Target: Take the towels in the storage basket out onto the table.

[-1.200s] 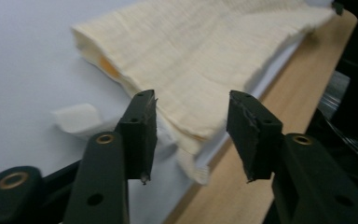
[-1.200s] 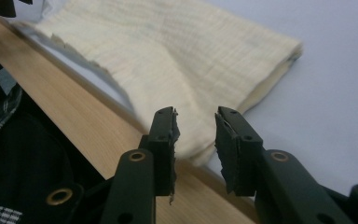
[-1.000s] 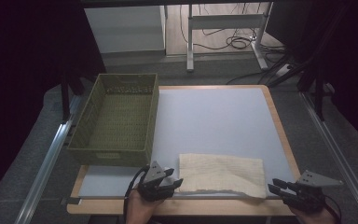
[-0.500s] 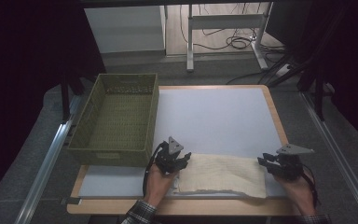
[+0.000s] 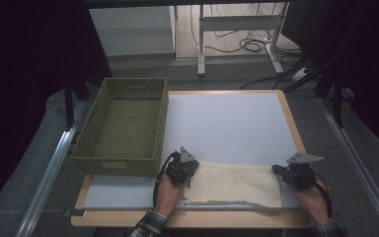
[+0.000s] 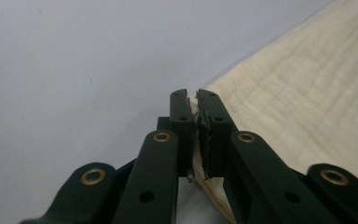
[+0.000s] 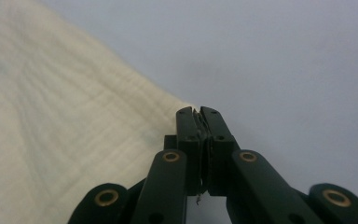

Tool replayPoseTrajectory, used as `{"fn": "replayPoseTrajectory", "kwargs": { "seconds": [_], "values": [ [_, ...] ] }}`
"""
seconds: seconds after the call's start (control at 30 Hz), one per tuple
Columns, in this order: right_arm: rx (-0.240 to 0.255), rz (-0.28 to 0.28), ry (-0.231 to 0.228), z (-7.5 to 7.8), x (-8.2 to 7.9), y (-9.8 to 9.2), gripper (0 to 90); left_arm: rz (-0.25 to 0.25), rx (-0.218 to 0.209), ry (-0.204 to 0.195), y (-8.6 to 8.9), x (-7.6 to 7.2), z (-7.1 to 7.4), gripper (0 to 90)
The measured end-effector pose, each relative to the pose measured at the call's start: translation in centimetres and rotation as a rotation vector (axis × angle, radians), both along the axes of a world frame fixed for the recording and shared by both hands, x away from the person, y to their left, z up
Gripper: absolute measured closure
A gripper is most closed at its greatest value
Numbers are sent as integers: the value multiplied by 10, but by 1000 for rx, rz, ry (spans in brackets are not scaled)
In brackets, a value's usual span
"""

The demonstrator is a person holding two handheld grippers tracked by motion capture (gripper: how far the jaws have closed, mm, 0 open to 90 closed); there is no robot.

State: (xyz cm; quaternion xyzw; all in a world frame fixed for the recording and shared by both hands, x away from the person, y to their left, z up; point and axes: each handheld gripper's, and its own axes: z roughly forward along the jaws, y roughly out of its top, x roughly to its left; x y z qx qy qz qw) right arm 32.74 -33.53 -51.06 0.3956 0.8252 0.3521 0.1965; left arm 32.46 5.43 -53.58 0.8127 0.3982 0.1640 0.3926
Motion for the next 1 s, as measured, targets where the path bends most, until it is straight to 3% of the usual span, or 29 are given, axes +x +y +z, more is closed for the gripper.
{"fn": "replayPoseTrajectory", "kwargs": {
  "seconds": [0.13,0.3,0.4,0.47,0.57,0.7,0.8,0.87,1.0],
  "values": [
    [-10,-19,-30,12,18,-3,875,-4,-27,-33,-2,5,8,850],
    [-31,-43,-43,20,47,-5,874,8,-23,-54,-9,17,10,846],
    [-16,-58,3,12,65,-8,869,0,24,-30,-12,25,5,814],
    [-7,-61,30,6,69,-9,861,4,25,-27,-11,27,1,760],
    [47,-74,32,4,68,-15,837,27,-1,-54,-5,25,3,639],
    [76,-91,10,15,59,-22,773,25,-12,-45,-2,26,3,623],
    [122,-81,15,19,52,-24,738,26,12,-28,-3,30,-2,605],
    [123,-56,23,19,45,-22,708,34,27,-2,-4,33,-5,566],
    [106,-13,45,14,32,-14,683,44,47,1,-4,35,-5,463]
  ]
}}
